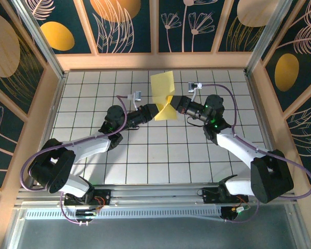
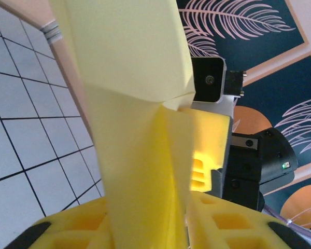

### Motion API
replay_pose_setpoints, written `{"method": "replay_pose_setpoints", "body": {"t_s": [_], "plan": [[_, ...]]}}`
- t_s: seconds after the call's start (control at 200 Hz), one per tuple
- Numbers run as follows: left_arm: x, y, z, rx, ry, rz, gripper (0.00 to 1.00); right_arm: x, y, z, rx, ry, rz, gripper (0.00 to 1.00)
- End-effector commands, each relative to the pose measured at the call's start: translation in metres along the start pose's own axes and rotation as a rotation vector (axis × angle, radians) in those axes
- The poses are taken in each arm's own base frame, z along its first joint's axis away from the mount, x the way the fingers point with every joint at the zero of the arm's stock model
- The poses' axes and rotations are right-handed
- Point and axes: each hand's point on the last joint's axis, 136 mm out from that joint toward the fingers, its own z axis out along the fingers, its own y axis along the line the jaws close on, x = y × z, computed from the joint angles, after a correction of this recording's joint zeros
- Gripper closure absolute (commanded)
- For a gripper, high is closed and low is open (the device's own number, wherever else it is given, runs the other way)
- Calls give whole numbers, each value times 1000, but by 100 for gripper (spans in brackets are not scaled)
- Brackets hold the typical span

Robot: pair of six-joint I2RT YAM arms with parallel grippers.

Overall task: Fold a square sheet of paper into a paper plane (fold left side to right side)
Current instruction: Turn over the paper at the center of the table.

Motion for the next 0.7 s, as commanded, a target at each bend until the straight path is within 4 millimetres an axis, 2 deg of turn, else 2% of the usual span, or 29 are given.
{"method": "replay_pose_setpoints", "body": {"t_s": [0.0,0.15,0.27,0.39,0.425,0.455,0.52,0.696], "plan": [[-8,-16,0,20,-24,44,77,-4,13,-4,-33,-15,-35,89],[-9,-13,-2,-17,-21,73,92,-6,4,-11,41,-19,-71,73],[-8,-8,-4,-117,12,140,100,-9,-21,-25,212,-29,-123,63],[-6,14,-14,-360,109,243,100,-13,-62,-52,520,-23,-216,56],[-2,29,-23,-458,152,262,100,-14,-76,-64,624,-21,-240,55],[-5,30,-26,-517,178,297,100,-15,-88,-75,713,-17,-259,53],[-1,49,-40,-680,261,330,100,-17,-107,-99,878,-7,-295,50],[16,85,-73,-1132,484,451,100,-17,-139,-145,1143,21,-348,39]]}}
